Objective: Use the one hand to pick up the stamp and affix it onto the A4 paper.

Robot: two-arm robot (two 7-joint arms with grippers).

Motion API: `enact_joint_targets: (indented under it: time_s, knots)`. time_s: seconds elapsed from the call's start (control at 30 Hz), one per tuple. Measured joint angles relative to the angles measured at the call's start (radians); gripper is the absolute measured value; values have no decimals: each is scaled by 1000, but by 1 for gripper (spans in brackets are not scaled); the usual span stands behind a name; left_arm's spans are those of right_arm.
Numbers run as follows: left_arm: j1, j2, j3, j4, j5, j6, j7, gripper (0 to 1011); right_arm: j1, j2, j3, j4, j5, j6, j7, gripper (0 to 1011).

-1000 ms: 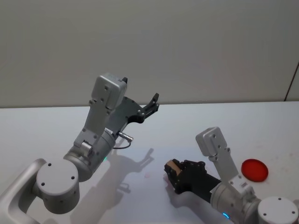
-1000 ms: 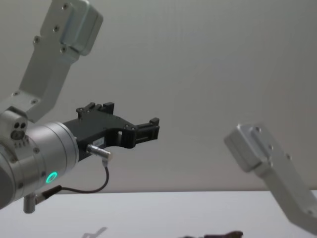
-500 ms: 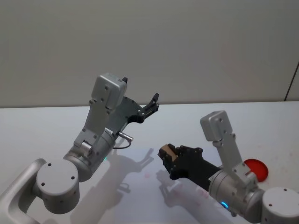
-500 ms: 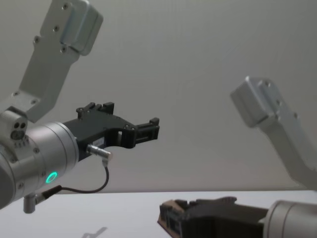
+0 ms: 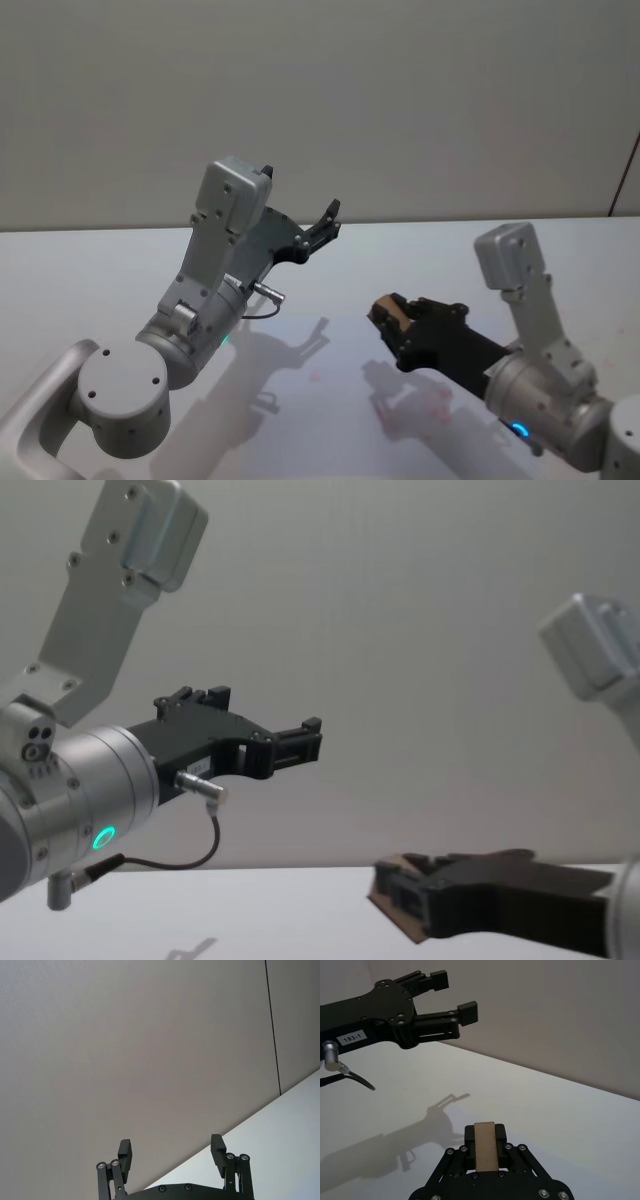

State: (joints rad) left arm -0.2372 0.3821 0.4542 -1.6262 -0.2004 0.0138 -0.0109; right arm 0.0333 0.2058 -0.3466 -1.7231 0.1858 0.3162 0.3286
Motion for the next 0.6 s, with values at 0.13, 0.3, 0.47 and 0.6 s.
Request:
enact_joint_targets:
  time_s: [0.13,0.3,0.47,0.6]
  knots:
    - [0,0,0,0,0,0,0,1001,-9,26,18,-7,13,-1,1,216]
    - [0,0,0,0,0,0,0,1001,-21,62,43,-12,29,-5,0,216]
    - [0,0,0,0,0,0,0,1001,-32,95,67,-12,42,-10,-5,216]
    - [0,0,0,0,0,0,0,1001,-37,112,79,-9,45,-14,-10,216]
